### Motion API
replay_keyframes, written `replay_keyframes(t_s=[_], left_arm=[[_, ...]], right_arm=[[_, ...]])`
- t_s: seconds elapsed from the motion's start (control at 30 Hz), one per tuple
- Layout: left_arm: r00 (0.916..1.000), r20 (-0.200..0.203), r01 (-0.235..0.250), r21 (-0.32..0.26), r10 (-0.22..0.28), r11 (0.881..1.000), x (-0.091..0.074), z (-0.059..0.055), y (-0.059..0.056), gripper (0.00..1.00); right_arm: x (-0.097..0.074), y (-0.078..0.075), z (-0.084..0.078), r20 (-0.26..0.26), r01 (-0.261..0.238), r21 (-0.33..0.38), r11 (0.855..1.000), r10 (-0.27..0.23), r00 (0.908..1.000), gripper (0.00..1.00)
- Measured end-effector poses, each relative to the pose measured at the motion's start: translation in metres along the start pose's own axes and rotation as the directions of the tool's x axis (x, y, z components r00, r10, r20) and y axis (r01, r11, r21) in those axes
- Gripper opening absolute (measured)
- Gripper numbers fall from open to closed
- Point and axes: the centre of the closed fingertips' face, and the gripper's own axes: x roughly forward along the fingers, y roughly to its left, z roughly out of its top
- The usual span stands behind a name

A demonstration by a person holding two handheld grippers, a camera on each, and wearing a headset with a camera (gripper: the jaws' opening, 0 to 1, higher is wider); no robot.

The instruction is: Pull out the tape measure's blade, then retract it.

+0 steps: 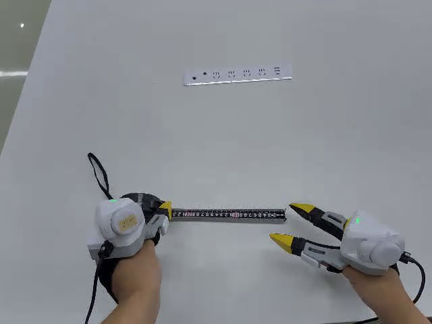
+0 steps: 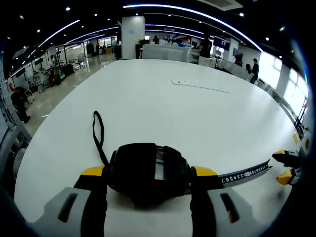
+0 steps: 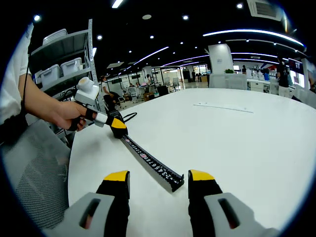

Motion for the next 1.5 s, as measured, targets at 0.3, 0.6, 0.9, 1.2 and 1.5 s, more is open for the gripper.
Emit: replay_keyframes(t_s=[0.3,0.6,0.9,1.2,1.5], left_arm=[[1.0,-0.002,-0.009,0.006,0.009,1.0,0.001,0.0,0.001,0.67],[0.9999,-0.006,-0.01,0.005,0.01,1.0,0.002,-0.001,0.002,0.67],[0.9999,-0.007,-0.009,0.001,0.009,1.0,0.002,-0.001,0.001,0.67],[0.9999,-0.009,-0.008,-0.001,0.008,1.0,0.002,-0.002,0.001,0.67],[0.9999,-0.015,-0.005,-0.003,0.005,1.0,0.002,-0.002,0.001,0.67]], right_arm=[[0.001,0.0,-0.003,-0.004,-0.001,0.005,1.0,0.001,1.0,0.47],[0.002,-0.001,-0.003,-0.004,-0.002,0.004,1.0,0.002,1.0,0.47],[0.004,-0.001,-0.005,-0.018,-0.017,-0.01,1.0,0.017,0.9997,0.45],[0.009,-0.01,-0.004,-0.04,-0.053,-0.052,0.997,0.051,0.9979,0.42],[0.014,-0.01,-0.009,-0.077,-0.115,-0.094,0.989,0.108,0.9912,0.36]])
